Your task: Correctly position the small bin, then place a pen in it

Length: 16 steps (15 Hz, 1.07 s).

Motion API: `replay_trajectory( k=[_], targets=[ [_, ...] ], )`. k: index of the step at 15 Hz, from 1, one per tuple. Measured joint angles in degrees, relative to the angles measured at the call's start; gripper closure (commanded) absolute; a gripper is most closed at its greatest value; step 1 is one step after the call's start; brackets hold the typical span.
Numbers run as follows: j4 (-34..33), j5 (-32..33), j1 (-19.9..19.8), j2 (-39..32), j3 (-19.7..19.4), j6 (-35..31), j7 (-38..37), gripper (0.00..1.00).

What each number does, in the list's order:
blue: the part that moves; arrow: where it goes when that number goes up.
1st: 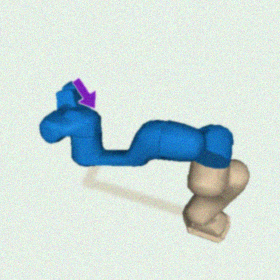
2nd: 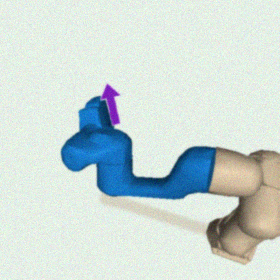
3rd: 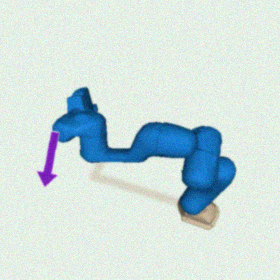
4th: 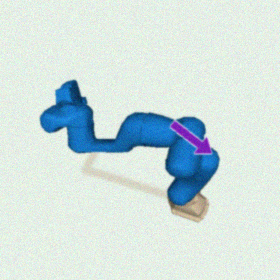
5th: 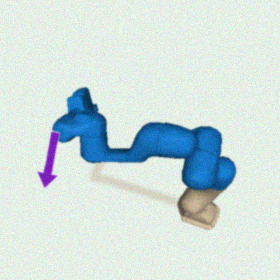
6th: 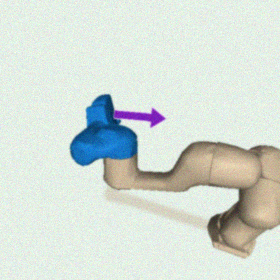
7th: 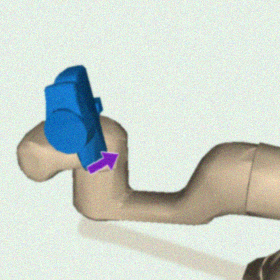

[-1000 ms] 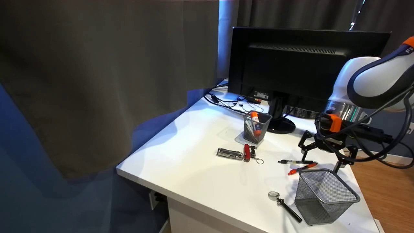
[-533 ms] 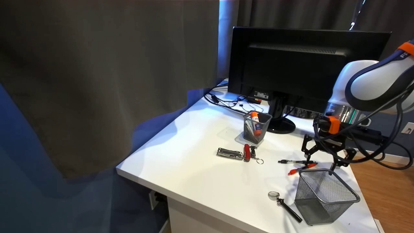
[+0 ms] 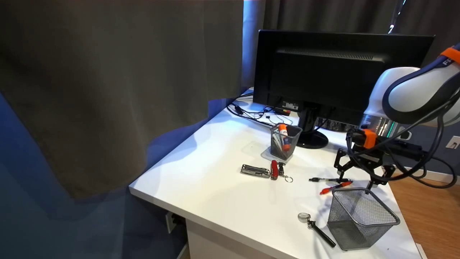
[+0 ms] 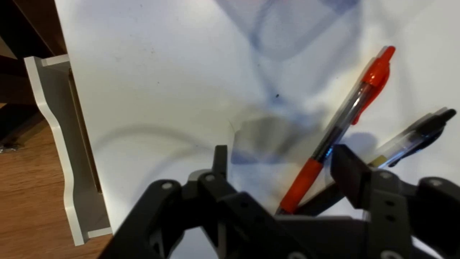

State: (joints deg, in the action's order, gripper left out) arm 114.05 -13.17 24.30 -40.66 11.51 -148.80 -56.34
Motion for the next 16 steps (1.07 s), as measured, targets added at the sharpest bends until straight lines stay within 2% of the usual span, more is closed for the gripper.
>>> replay_trajectory(
  k=[1,2,3,12,14,16],
  targets=[
    [-0.1,0.0,0.0,-0.1,-0.1,0.0,-0.1,0.36],
    [-0.2,0.0,0.0,-0.3,-0.1,0.0,-0.2,0.32],
    [-0.3,0.0,0.1,-0.5,-0.3,0.0,-0.2,0.34],
    [-0.9,0.0,0.8,-1.0,-1.1,0.0,-1.4,0.96],
    [-1.0,0.0,0.8,-1.0,-1.2,0.0,-1.9,1.0],
    [-1.0,0.0,0.6,-0.8,-1.3,0.0,-2.1,0.97]
  ],
)
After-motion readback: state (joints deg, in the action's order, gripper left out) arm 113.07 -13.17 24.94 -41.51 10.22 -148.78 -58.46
